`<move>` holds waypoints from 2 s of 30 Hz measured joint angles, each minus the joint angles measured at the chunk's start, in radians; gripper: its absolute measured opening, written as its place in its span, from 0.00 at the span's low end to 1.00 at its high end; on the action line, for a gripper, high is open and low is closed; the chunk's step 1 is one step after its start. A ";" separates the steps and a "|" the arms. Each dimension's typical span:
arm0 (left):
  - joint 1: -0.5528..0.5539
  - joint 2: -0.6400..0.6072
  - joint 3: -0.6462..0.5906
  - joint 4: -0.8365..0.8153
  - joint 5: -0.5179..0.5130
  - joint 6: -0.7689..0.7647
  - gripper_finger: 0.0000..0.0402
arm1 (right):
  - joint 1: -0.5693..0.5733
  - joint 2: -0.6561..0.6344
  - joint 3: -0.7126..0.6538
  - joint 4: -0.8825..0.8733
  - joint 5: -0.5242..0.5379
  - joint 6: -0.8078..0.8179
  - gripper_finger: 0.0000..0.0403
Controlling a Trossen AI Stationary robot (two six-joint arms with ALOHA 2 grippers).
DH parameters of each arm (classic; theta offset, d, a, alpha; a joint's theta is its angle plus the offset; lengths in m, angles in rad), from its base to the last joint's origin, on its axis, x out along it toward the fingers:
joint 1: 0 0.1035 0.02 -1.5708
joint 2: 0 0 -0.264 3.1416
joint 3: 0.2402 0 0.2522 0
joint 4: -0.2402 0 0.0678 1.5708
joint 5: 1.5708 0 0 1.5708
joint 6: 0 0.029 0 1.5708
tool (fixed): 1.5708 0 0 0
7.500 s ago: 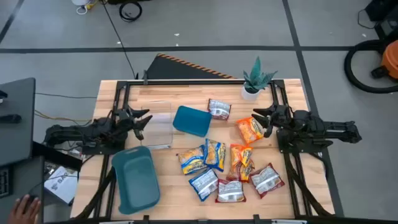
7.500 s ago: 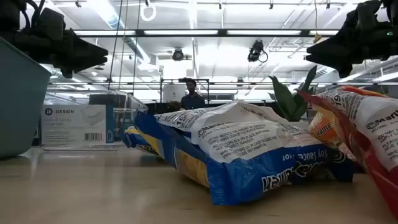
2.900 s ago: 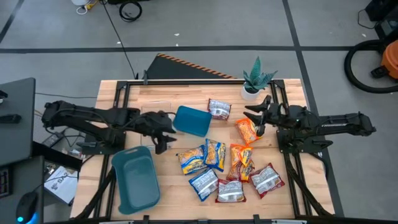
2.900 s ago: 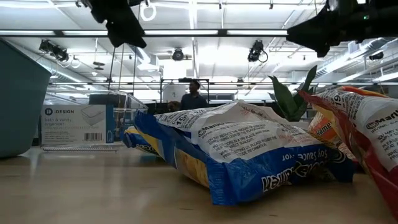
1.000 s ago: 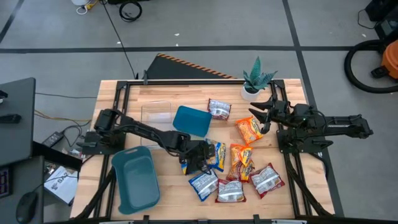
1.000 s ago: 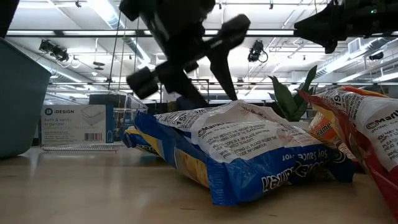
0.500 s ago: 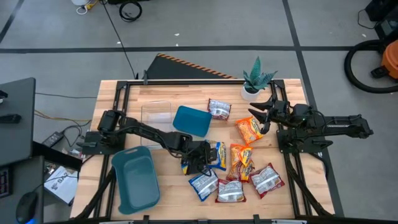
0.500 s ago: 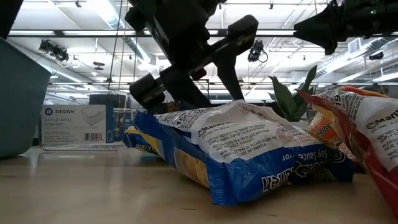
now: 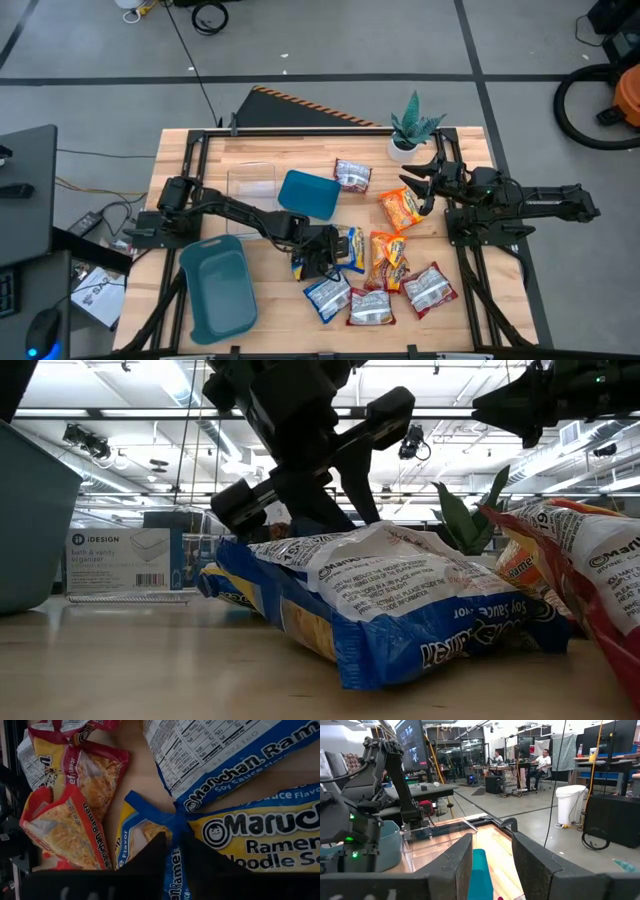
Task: Sort Maruchan noodles
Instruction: Put the top right blue noodle pack into the transparent bin
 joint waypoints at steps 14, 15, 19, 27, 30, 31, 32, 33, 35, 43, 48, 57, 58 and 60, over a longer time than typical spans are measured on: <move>0.029 -0.030 0.019 0.021 -0.092 -0.096 0.01 | 0.000 0.000 0.000 -0.001 0.000 0.000 0.36; 0.037 -0.036 0.028 0.016 -0.091 -0.110 0.01 | 0.000 0.002 0.000 0.000 0.000 0.000 0.36; 0.069 -0.087 0.048 -0.007 -0.079 -0.162 0.01 | 0.001 0.007 0.000 -0.007 0.000 0.000 0.36; 0.148 -0.251 0.050 0.001 0.034 -0.266 0.00 | 0.001 0.014 0.000 -0.002 0.000 -0.003 0.36; 0.181 -0.313 0.050 -0.006 0.032 -0.303 0.00 | 0.001 0.014 0.000 0.000 0.000 -0.004 0.36; 0.194 -0.328 0.050 -0.015 0.030 -0.316 0.00 | 0.001 0.014 0.000 0.000 0.000 -0.005 0.36; 0.209 -0.347 0.050 -0.011 0.026 -0.327 0.00 | 0.001 0.014 0.000 0.000 0.000 -0.005 0.36; 0.224 -0.364 0.050 -0.036 0.024 -0.340 0.00 | 0.001 0.014 0.000 0.000 0.000 -0.005 0.36; 0.255 -0.399 0.050 -0.065 0.016 -0.366 0.00 | 0.001 0.015 0.000 0.002 0.000 -0.005 0.36; 0.356 -0.539 0.050 -0.283 -0.039 -0.454 0.00 | 0.001 0.015 0.000 0.002 0.000 -0.007 0.36; 0.402 -0.628 0.050 -0.413 -0.039 -0.552 0.00 | 0.001 0.016 0.000 -0.001 0.000 -0.002 0.36; 0.422 -0.752 0.049 -0.669 -0.123 -0.704 0.00 | 0.001 0.016 0.000 0.016 0.001 -0.006 0.36; 0.422 -0.760 0.049 -0.692 -0.140 -0.717 0.00 | 0.001 0.015 0.000 0.019 0.001 -0.007 0.36; 0.422 -0.773 0.049 -0.744 -0.169 -0.758 0.00 | 0.000 0.016 0.000 0.021 0.001 -0.012 0.36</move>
